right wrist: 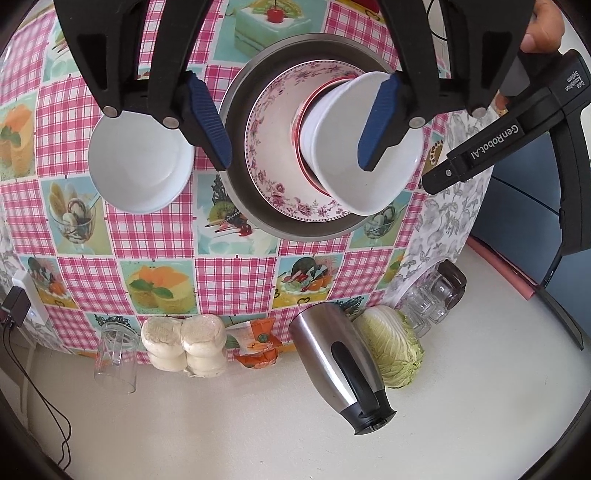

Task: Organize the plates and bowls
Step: 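Open both grippers to release the square bowl and pull back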

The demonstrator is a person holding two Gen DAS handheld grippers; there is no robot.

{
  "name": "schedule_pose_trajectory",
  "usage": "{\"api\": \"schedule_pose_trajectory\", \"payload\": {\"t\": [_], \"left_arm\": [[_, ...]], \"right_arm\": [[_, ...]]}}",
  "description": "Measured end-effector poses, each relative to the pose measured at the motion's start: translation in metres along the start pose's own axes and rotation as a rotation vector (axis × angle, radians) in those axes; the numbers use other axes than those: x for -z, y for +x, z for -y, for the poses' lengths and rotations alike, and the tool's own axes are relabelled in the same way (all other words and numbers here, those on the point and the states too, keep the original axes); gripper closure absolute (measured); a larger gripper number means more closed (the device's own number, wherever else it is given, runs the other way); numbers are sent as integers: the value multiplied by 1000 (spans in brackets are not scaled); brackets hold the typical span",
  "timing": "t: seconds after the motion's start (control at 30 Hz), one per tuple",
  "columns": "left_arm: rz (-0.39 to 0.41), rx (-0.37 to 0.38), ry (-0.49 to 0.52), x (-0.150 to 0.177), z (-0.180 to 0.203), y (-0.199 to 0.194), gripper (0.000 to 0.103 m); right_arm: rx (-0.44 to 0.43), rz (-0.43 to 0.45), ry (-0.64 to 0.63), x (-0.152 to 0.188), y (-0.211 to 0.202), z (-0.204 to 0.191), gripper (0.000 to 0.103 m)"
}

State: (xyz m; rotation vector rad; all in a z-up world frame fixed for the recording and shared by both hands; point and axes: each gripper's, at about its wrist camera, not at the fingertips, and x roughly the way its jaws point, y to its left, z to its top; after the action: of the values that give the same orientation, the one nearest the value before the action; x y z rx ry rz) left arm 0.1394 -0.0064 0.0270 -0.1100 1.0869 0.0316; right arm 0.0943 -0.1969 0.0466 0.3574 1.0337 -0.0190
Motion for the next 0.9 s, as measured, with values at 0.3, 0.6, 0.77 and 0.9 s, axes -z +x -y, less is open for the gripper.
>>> {"api": "schedule_pose_trajectory", "payload": {"t": [0.3,0.6,0.77,0.9], "left_arm": [[29,-31,-11,-1,-3,-2,1],[71,-96,-51,0,-6,-6,0],[75,-111,-50,2,0,-6,0],[87,-113,-45,3,8,-11,0]], "right_arm": [[21,8,-24,0,2,-1,19],[48,24,-49,-1,-2,0,17],[53,48,-62,-2,-8,3,9],[47,58,-61,-2,-13,7,9]]}}
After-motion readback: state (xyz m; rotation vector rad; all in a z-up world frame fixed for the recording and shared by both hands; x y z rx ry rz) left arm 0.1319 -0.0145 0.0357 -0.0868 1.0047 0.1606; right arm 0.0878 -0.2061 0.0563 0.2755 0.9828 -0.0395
